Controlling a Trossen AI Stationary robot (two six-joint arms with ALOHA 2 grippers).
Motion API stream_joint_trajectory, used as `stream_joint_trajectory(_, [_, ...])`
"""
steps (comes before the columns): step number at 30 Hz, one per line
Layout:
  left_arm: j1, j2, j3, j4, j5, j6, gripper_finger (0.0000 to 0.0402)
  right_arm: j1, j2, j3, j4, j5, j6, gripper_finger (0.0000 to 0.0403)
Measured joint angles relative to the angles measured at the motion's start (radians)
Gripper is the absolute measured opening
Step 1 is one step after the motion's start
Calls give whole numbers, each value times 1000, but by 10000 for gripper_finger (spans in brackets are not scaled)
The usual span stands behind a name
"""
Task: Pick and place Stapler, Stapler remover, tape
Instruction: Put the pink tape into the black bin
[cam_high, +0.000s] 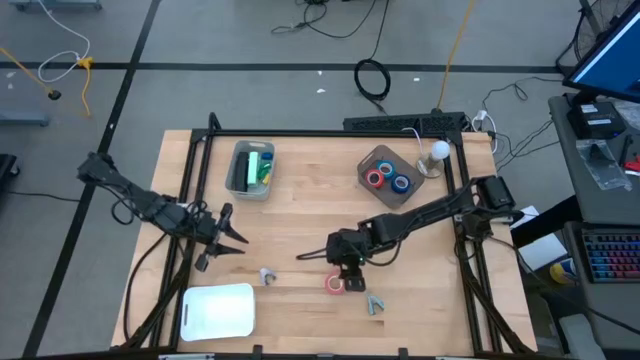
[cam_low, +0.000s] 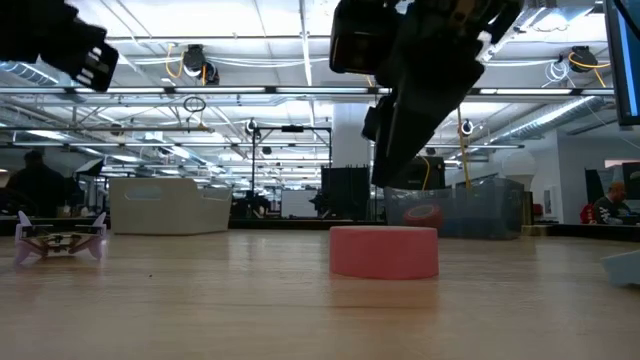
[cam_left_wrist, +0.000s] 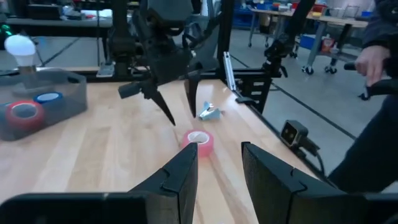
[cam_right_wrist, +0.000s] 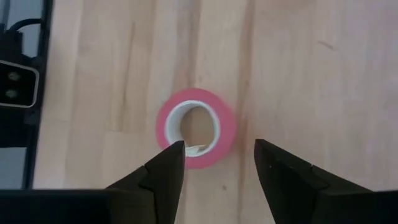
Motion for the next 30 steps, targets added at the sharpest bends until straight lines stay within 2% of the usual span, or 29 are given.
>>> stream_joint_trajectory(8, [2, -126, -117, 18, -20, 2, 127, -20, 0, 0, 4, -2, 1, 185])
stream_joint_trajectory(16, [5, -228, -155, -19, -51, 50, 127, -18, 47, 0, 8, -24, 12, 185])
stream_joint_trajectory(21, [28, -258, -155, -35, -64, 55, 127, -5, 114, 1, 17, -53, 8, 185])
stream_joint_trajectory(30, [56, -262, -155, -52, -30, 49, 127, -5, 128, 2, 33, -40, 25, 181])
